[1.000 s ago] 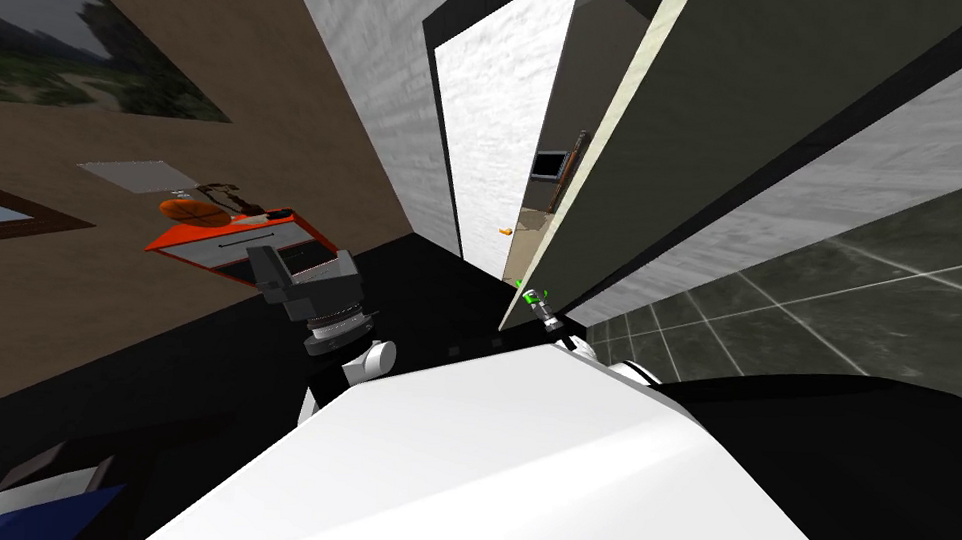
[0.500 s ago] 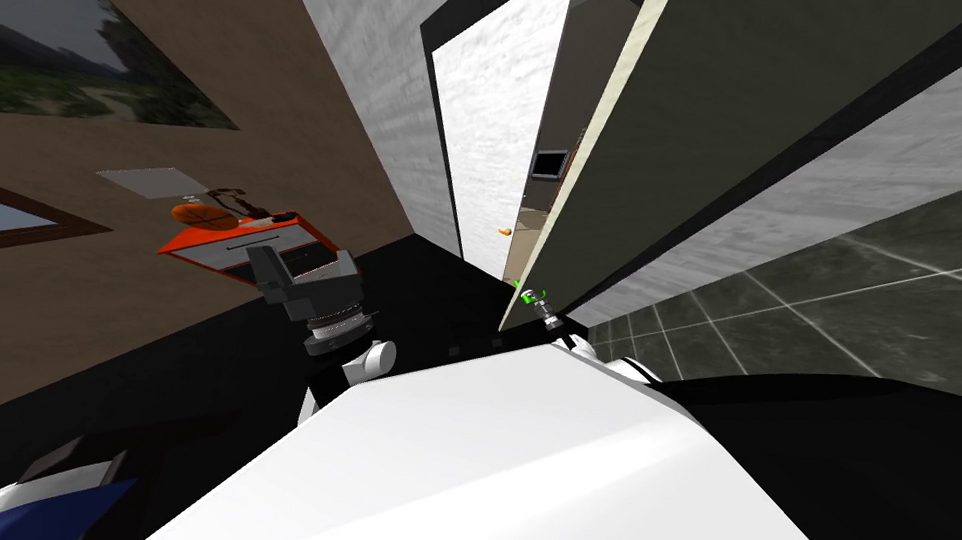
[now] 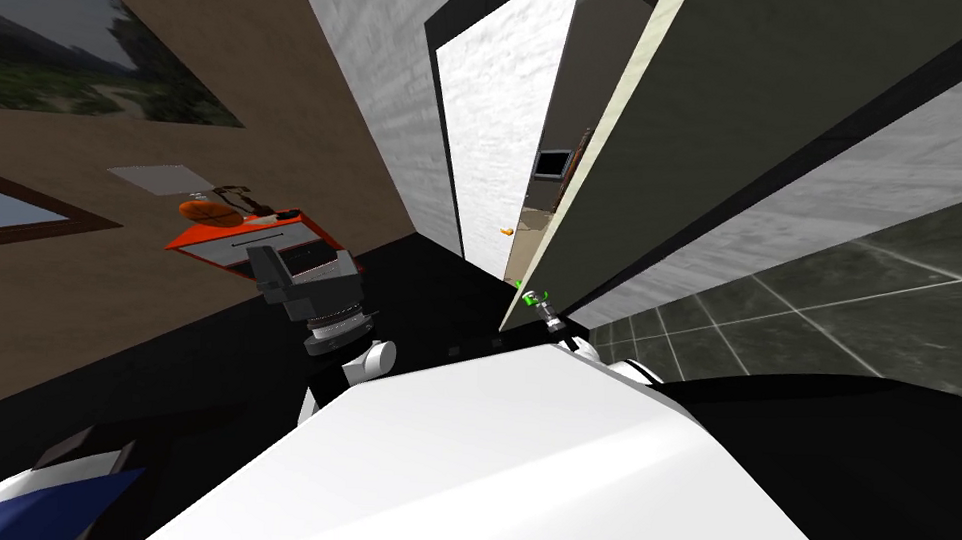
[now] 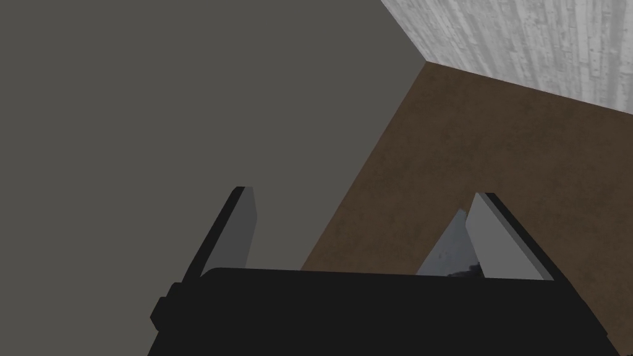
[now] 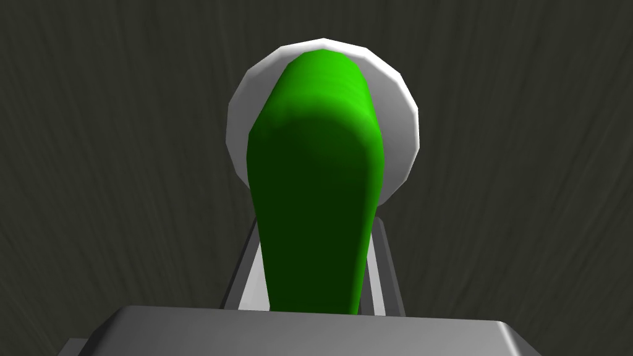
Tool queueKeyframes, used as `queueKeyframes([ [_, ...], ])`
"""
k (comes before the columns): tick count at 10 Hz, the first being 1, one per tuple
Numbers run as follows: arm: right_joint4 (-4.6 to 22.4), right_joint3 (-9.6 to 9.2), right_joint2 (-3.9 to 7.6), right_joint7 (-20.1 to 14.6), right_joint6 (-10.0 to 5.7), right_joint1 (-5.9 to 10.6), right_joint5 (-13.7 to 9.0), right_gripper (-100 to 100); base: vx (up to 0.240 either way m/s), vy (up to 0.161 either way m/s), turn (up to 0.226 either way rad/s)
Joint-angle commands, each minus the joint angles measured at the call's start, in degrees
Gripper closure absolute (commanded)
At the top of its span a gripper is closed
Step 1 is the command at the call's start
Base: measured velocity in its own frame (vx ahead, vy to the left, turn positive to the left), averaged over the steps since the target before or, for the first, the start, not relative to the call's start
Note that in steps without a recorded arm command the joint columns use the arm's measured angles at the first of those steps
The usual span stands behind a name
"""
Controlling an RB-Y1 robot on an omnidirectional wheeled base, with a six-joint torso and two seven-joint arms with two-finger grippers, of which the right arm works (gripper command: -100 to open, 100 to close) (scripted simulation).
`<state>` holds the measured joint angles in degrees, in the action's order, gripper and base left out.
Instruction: Pull the door open
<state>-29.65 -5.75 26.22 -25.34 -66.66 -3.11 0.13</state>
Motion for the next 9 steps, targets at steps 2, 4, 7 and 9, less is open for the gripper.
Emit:
queueKeyframes([
  [2,1.26,-0.47,0.35,-0.22,-3.79,-2.23,0.19,100,-0.037,-0.022,0.079],
  [4,2.40,-0.72,0.86,-0.42,-6.84,-4.08,0.26,100,-0.054,-0.026,0.092],
  [7,3.01,-0.86,1.13,-0.53,-8.89,-5.06,0.29,100,-0.035,-0.024,0.043],
  [9,3.62,-0.99,1.41,-0.64,-10.67,-6.05,0.33,100,-0.029,-0.023,0.063],
])
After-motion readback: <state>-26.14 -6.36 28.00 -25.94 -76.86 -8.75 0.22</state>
